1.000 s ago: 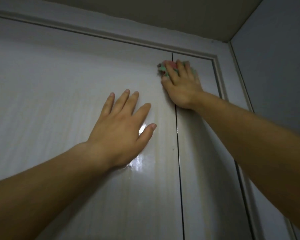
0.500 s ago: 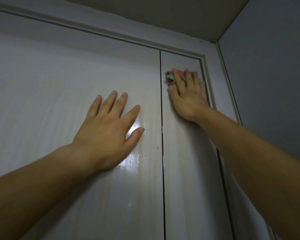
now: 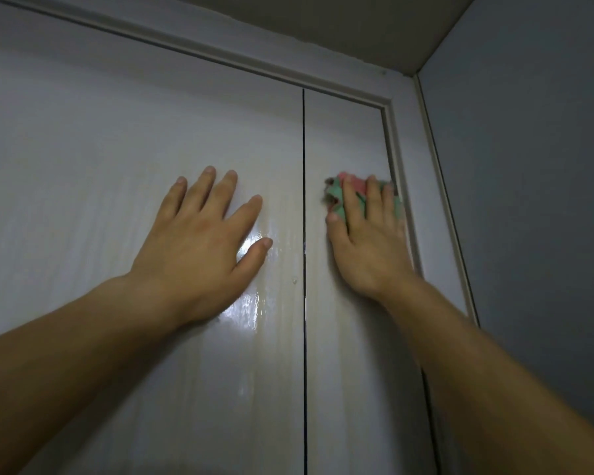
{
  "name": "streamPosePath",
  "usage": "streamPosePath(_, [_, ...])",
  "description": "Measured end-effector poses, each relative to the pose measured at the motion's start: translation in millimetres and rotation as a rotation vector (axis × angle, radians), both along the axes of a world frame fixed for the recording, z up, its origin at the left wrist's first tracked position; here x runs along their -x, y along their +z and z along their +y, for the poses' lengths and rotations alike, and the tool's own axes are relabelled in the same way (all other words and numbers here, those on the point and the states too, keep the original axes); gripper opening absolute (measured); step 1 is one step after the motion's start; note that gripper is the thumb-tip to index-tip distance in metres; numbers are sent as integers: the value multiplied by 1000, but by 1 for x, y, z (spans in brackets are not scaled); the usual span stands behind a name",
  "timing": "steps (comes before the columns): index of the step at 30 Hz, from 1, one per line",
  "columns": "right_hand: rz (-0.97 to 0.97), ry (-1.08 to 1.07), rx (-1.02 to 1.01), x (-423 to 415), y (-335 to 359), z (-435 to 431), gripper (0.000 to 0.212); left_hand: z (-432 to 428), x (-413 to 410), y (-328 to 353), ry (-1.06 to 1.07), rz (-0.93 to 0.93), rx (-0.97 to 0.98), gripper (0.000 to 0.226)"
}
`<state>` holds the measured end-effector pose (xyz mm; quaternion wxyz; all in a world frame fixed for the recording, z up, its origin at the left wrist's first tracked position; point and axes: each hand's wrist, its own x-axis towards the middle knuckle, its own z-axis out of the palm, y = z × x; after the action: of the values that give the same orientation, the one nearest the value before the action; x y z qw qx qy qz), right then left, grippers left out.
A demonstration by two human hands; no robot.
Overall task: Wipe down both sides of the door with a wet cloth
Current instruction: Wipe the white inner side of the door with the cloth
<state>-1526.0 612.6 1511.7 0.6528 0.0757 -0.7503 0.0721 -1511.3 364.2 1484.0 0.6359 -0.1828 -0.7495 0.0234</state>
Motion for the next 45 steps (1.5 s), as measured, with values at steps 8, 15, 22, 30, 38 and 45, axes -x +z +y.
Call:
streamPosePath(8, [-106,-26,-6,-11,45,-1,61,1,1,-1,-2,16,-2,79])
streamPosePath(15, [-44,-18,-251,-6,-50,-8,61,0,-6,-1,-59,-13,-12,79])
streamPosePath(22, [-69,-38,-74,-8,40,-20,61,-11,-12,-16,-35,-7,-21,78])
streamPosePath(30, [-12,-52,-284,-4,-14,-27,62,-20,-7,-18,-13,-19,5,77])
streamPosePath(38, [-5,-47,-177,-2,39,-49,61,-32,-9,-16,-37,-6,45,76])
streamPosePath(45, [-15,-98,-371,-6,38,-46,62,-60,-17,-18,1,37,-64,76])
